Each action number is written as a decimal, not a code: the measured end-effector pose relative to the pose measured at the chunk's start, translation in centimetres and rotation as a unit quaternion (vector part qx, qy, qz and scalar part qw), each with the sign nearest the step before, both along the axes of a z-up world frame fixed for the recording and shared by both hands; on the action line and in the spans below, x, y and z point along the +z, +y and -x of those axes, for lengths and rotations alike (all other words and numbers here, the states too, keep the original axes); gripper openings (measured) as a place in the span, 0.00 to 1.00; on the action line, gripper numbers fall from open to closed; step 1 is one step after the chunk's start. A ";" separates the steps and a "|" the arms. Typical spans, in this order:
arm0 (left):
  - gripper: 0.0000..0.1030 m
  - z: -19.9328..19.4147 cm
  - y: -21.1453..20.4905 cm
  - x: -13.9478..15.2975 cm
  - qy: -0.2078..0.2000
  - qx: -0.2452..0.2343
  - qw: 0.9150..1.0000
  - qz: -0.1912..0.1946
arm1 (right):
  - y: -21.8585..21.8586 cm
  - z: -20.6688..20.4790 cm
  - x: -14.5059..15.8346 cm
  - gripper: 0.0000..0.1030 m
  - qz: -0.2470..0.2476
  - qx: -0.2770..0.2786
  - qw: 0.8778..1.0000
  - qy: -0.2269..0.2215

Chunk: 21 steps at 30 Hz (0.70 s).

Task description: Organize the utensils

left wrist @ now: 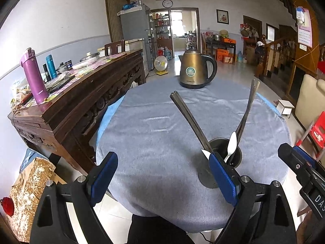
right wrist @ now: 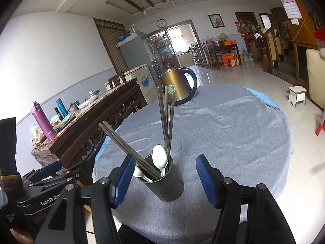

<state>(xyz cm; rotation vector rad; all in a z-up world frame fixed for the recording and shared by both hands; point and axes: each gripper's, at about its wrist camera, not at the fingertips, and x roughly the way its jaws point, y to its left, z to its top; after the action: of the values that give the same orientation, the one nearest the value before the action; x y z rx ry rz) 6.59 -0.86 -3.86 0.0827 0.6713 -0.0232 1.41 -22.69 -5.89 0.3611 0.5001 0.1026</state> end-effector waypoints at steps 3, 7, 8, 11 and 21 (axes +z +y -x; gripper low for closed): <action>0.88 0.0 0.0 0.0 0.000 0.000 1.000 0.001 | 0.2 0.0 0.0 0.64 0.000 0.001 1.000 0.001; 0.88 0.0 0.0 0.0 0.001 0.000 1.000 0.001 | 0.3 0.0 0.0 0.65 0.003 0.004 1.000 0.001; 0.88 -0.1 0.1 -0.1 0.001 0.000 1.000 0.001 | 0.3 -0.1 0.0 0.65 0.002 0.005 1.000 0.002; 0.88 0.0 0.1 -0.1 0.001 0.000 1.000 0.002 | 0.3 0.0 0.0 0.65 0.002 0.003 1.000 0.001; 0.88 -0.1 0.3 -0.6 0.007 0.000 1.000 0.004 | 0.4 0.1 -0.1 0.65 0.003 0.006 1.000 0.001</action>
<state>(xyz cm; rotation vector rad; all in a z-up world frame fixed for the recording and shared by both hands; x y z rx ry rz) 6.72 -0.56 -4.46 0.0743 0.6858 -0.0262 1.27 -22.27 -6.00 0.3529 0.5053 0.1125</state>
